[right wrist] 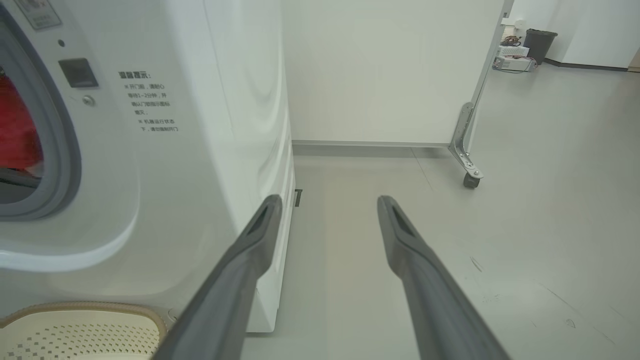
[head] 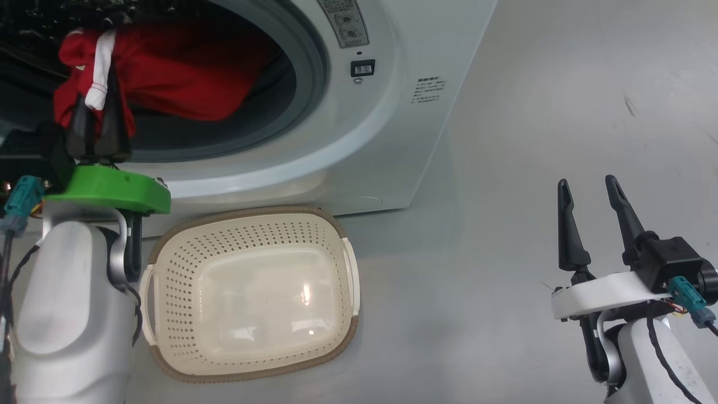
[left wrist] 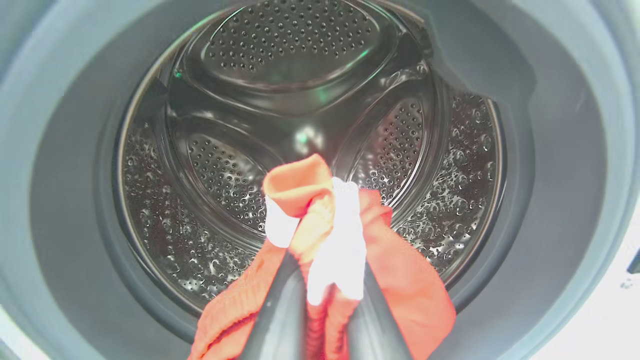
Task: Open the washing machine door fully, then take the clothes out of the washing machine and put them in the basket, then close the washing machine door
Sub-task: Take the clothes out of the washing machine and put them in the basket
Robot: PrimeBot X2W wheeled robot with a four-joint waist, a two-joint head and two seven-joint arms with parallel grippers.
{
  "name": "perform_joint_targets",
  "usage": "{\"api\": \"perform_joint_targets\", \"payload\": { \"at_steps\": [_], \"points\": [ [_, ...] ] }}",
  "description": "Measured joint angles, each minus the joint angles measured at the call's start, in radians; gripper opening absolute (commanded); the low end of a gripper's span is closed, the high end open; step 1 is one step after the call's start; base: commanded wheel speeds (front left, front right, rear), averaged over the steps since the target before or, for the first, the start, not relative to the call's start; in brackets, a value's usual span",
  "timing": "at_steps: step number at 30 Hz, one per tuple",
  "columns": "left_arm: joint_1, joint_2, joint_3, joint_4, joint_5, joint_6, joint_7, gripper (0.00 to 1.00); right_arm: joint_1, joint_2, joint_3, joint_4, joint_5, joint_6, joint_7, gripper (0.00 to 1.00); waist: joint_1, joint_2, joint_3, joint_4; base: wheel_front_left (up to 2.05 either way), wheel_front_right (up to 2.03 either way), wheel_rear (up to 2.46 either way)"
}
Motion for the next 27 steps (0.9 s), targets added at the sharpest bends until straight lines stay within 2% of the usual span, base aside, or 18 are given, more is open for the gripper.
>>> {"api": "perform_joint_targets", "payload": {
  "at_steps": [11, 17, 27],
  "points": [
    [0.204, -0.017, -0.018, -0.163, 0.033, 0.016, -0.004, 0.00, 0.047, -0.006, 0.010, 0.005, -0.004, 0.004, 0.000, 1.00, -0.0001, 0.0000, -0.074, 0.052, 0.00, 0.00, 0.00],
    [0.318, -0.030, -0.049, -0.158, 0.029, 0.021, -0.004, 0.00, 0.055, -0.008, 0.017, 0.003, -0.007, 0.009, 0.000, 1.00, 0.0000, 0.0000, -0.084, 0.057, 0.00, 0.00, 0.00],
    [0.416, -0.039, -0.100, -0.093, 0.010, 0.009, 0.025, 0.00, 0.060, -0.004, 0.041, -0.016, -0.010, 0.018, 0.002, 1.00, 0.0000, 0.0000, -0.067, 0.042, 0.00, 0.00, 0.00]
  ]
}}
